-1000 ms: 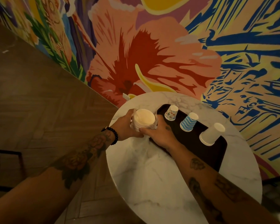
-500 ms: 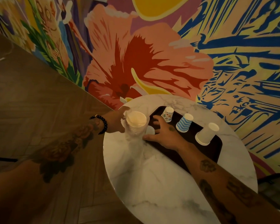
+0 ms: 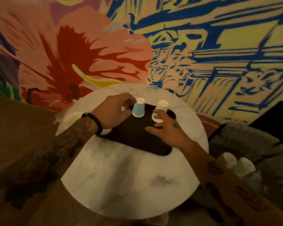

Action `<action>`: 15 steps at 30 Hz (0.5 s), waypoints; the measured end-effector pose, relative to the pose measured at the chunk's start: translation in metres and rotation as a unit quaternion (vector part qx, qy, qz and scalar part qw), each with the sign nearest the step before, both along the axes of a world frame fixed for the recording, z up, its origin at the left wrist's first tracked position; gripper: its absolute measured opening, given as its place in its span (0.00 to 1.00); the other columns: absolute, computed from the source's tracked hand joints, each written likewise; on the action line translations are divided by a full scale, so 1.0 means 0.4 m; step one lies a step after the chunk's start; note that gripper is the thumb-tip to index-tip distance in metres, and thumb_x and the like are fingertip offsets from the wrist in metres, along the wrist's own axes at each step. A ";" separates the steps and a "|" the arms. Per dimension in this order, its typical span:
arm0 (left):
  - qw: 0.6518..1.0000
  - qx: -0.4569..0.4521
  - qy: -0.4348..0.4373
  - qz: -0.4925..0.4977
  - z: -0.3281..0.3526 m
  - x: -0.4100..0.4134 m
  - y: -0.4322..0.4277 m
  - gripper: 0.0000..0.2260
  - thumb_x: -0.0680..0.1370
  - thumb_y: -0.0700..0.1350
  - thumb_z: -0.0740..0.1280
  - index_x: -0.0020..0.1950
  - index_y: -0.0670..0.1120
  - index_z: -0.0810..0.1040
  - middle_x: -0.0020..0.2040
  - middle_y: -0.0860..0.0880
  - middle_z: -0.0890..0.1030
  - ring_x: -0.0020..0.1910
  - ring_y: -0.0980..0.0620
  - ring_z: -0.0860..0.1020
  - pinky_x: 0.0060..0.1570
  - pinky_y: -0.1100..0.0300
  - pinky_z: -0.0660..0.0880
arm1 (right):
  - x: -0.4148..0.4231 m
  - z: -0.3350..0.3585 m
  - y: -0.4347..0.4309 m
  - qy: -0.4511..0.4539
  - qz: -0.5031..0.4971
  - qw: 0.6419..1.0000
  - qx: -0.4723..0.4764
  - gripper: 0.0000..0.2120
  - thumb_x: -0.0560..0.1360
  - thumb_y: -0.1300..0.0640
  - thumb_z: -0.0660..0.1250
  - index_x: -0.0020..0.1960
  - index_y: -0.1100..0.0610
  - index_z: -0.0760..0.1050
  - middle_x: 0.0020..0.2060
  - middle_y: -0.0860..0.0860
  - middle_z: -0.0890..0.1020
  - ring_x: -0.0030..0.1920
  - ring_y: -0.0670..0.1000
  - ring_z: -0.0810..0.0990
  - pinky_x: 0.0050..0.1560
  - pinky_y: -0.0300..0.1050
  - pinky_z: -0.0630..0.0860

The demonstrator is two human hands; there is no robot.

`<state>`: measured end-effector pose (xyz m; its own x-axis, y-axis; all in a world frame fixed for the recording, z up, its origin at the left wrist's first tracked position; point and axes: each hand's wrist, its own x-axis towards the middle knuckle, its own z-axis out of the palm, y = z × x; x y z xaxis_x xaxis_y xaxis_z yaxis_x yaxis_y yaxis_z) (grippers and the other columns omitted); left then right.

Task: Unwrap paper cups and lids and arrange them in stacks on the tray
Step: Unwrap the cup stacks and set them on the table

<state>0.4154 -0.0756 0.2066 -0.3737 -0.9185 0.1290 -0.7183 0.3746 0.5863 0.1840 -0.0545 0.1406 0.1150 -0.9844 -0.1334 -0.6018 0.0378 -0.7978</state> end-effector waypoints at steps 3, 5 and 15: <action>0.997 0.049 0.015 -0.061 -0.070 -0.173 0.001 0.13 0.78 0.40 0.69 0.61 0.48 0.77 0.57 0.51 0.81 0.57 0.52 0.79 0.60 0.54 0.76 | -0.144 -0.041 0.069 -0.031 -0.089 0.995 0.023 0.34 0.74 0.47 0.75 0.75 0.47 0.63 0.69 0.49 0.73 0.60 0.51 0.79 0.58 0.47 0.78; 0.990 0.088 0.011 -0.105 -0.119 -0.282 0.009 0.12 0.78 0.42 0.69 0.61 0.49 0.77 0.56 0.52 0.81 0.56 0.54 0.79 0.60 0.57 0.76 | -0.238 -0.077 0.114 -0.035 -0.137 0.989 0.040 0.33 0.75 0.47 0.74 0.75 0.49 0.64 0.69 0.50 0.73 0.60 0.52 0.79 0.60 0.49 0.78; 0.952 0.211 -0.023 -0.219 -0.321 -0.757 0.053 0.10 0.79 0.41 0.68 0.59 0.50 0.78 0.56 0.50 0.81 0.54 0.52 0.80 0.59 0.51 0.77 | -0.680 -0.248 0.317 0.000 -0.339 0.937 0.083 0.24 0.77 0.49 0.72 0.69 0.48 0.69 0.57 0.45 0.74 0.56 0.48 0.78 0.55 0.45 0.75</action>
<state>0.1125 -0.0544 0.0780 -0.7292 -0.6399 -0.2425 -0.5758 0.3821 0.7228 -0.0880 0.0722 0.0415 -0.5287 -0.7976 -0.2905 -0.3948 0.5340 -0.7476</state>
